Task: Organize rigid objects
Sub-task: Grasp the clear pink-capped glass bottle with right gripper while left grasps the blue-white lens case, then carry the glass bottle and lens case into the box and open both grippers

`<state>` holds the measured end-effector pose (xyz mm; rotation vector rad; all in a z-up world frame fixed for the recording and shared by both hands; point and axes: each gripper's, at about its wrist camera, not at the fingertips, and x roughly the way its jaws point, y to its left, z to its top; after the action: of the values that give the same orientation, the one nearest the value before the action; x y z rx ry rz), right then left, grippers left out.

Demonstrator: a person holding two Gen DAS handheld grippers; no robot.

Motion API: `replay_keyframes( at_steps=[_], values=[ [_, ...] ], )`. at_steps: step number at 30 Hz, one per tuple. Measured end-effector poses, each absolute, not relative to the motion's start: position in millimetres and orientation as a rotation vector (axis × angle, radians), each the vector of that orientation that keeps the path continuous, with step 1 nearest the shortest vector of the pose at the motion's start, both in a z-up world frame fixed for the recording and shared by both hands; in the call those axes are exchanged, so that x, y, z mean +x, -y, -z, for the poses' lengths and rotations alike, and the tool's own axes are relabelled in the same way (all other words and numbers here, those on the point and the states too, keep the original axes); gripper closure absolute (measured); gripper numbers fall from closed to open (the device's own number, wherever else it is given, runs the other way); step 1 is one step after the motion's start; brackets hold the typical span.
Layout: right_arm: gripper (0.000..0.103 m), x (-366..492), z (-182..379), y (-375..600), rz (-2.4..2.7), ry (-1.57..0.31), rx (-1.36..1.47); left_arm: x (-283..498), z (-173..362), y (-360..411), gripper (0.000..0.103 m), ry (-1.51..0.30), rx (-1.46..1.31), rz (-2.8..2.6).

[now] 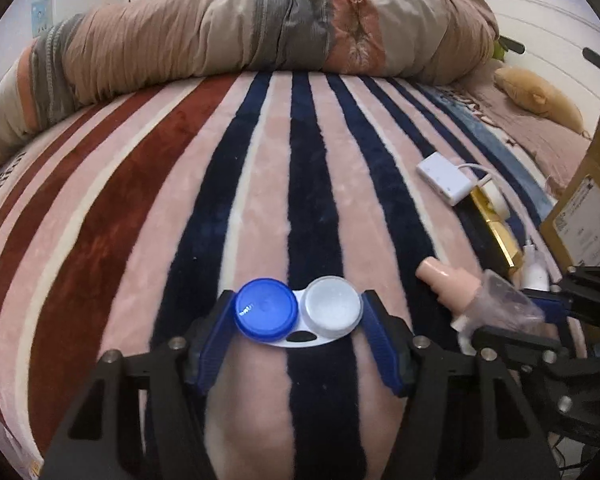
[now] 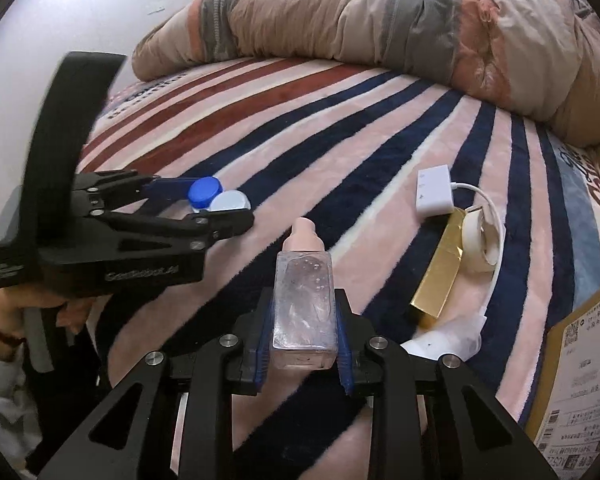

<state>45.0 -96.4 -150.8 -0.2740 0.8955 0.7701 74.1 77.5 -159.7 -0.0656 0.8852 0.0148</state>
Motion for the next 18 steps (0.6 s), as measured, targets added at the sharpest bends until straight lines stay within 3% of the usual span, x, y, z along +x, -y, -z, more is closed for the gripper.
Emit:
replay_keyframes(
  at_steps=[5, 9, 18],
  values=[
    [0.081, 34, 131, 101, -0.775, -0.839, -0.227, 55, 129, -85, 0.044, -0.823, -0.083, -0.042],
    [0.081, 9, 83, 111, -0.852, -0.737, -0.174, 35, 77, -80, 0.044, -0.736, -0.054, -0.041],
    [0.081, -31, -9, 203, -0.723, -0.499, -0.121, 10, -42, 12, 0.044, -0.576, 0.005, 0.192]
  ],
)
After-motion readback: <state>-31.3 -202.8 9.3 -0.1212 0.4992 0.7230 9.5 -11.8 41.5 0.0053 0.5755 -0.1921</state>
